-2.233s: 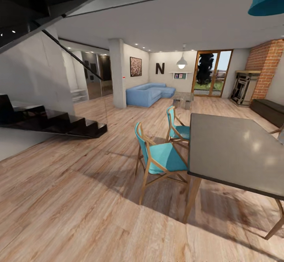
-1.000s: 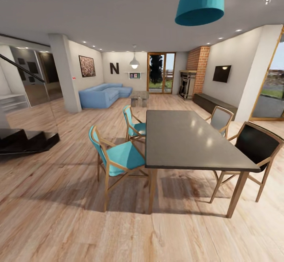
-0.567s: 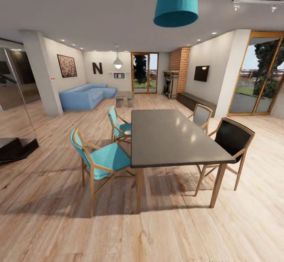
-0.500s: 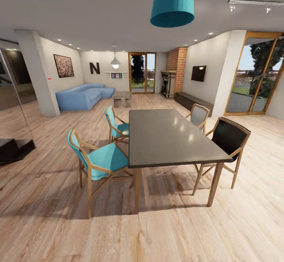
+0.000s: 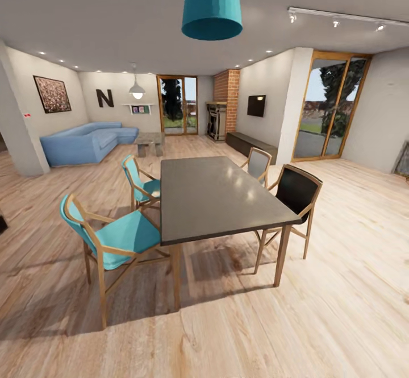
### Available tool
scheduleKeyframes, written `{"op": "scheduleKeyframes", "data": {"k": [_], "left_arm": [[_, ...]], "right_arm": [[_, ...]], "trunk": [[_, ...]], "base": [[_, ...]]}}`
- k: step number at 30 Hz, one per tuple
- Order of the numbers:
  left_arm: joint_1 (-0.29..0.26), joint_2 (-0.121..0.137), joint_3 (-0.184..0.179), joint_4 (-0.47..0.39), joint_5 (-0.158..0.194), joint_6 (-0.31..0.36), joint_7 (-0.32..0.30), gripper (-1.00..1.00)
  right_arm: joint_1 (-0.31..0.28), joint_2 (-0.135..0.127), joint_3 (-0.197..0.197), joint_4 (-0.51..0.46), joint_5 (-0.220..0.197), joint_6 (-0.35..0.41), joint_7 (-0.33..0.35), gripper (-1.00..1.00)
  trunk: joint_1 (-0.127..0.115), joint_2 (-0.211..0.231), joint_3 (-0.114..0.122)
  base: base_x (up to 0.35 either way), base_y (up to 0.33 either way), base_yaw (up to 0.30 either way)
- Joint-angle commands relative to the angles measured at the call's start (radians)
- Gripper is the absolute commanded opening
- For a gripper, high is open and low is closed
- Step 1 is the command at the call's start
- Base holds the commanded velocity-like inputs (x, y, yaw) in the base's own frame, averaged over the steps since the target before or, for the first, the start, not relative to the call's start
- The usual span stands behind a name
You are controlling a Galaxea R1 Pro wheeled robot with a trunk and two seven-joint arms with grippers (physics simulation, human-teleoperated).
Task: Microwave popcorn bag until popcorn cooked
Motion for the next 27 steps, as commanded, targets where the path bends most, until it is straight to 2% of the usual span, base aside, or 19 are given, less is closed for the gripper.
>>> {"op": "scheduleKeyframes", "data": {"k": [1, 17, 27], "left_arm": [[0.000, 0.000, 0.000, 0.000, 0.006, -0.001, 0.000, 1.00], [0.000, -0.001, -0.002, 0.000, 0.008, 0.001, -0.002, 1.00], [0.000, -0.001, -0.003, 0.000, 0.008, 0.001, -0.002, 1.00]], "right_arm": [[0.000, 0.000, -0.001, 0.001, -0.004, -0.005, 0.005, 1.00], [0.000, -0.001, -0.001, 0.001, 0.002, -0.003, 0.005, 1.00], [0.000, -0.001, 0.000, 0.003, 0.004, 0.001, 0.008, 1.00]], "trunk": [[0.000, 0.000, -0.001], [0.000, 0.000, -0.001], [0.000, 0.000, -0.001]], "base": [[0.000, 0.000, -0.297], [0.000, 0.000, -0.294], [0.000, 0.000, -0.038]]}}
